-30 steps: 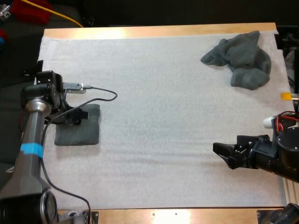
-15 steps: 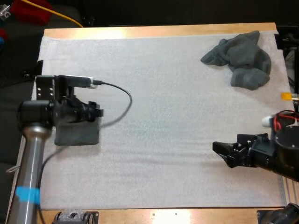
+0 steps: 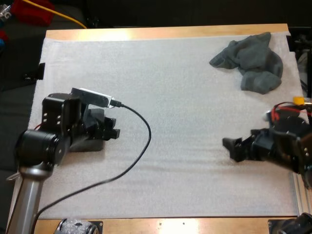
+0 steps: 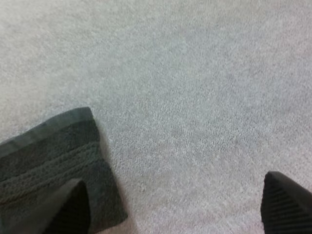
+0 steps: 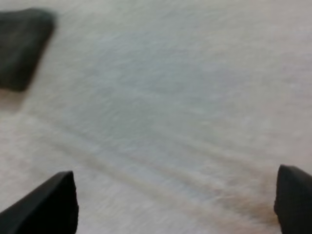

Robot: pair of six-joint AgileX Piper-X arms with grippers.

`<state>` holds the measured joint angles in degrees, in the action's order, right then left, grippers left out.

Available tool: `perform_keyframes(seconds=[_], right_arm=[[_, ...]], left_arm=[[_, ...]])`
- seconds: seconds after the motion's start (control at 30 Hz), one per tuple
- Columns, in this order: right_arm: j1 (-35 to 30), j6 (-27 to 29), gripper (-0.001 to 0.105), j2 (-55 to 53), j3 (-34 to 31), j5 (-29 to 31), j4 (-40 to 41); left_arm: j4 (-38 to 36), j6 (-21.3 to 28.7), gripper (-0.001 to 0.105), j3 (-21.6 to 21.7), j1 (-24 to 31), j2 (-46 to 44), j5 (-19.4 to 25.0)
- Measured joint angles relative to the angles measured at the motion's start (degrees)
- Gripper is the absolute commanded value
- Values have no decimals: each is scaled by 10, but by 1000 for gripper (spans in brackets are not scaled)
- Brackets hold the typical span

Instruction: Pick towel from pile, fold and stack

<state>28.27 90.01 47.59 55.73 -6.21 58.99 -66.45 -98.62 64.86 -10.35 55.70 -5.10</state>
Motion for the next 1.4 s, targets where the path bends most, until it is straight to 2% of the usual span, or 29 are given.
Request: perform_keyframes(seconds=[0.27, 0.47, 0.63, 0.77, 1.0, 1.23, 1.4], right_arm=[[-172, 57, 79, 0, 0, -31, 0], [-245, 88, 79, -2, 0, -32, 2], [-273, 106, 79, -15, 0, -25, 7], [-280, 122, 79, -31, 0, -7, 22], [-280, 142, 79, -74, 0, 0, 38], [-280, 146, 79, -129, 0, 0, 60], [-280, 146, 79, -185, 0, -2, 71]], left_arm=[[-34, 8, 69, 0, 0, -36, 6], [-56, 9, 69, 0, 0, -41, 37], [-68, 9, 69, 0, 0, -59, 48], [-68, 12, 69, 0, 9, -82, 79], [-68, 12, 69, 0, 95, -127, 85], [-68, 8, 69, 0, 103, -194, 51], [-68, 5, 69, 0, 103, -268, 9]])
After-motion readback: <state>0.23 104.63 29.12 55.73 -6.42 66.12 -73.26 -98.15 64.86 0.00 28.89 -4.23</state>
